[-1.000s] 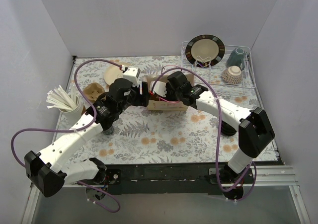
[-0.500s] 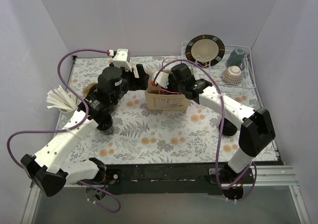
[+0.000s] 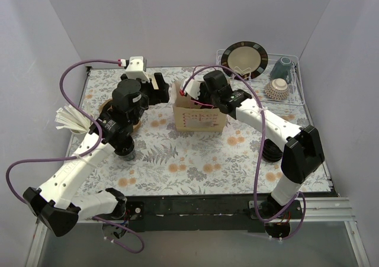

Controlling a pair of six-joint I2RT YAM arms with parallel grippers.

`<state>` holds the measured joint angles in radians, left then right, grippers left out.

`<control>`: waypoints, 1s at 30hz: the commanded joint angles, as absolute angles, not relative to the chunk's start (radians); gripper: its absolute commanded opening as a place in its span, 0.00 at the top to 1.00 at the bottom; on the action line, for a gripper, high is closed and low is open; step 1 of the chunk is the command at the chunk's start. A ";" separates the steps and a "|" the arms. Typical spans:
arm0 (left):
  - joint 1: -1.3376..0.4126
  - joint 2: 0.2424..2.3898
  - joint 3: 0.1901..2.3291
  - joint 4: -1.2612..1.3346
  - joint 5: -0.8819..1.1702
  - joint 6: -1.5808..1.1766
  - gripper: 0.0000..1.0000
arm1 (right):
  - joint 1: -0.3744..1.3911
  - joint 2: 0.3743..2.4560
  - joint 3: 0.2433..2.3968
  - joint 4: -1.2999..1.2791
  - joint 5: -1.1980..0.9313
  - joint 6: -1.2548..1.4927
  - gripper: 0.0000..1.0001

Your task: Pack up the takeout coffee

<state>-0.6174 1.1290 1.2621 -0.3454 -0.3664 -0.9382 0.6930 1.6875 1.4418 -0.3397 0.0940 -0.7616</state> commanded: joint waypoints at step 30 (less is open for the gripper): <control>-0.609 1.085 1.236 -0.385 -0.410 -0.933 0.23 | 0.664 1.686 1.583 -0.278 0.086 -0.704 0.76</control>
<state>-0.6159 1.1160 1.2381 -0.3676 -0.4000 -0.9386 0.6731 1.6913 1.5139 -0.3271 0.0940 -0.7284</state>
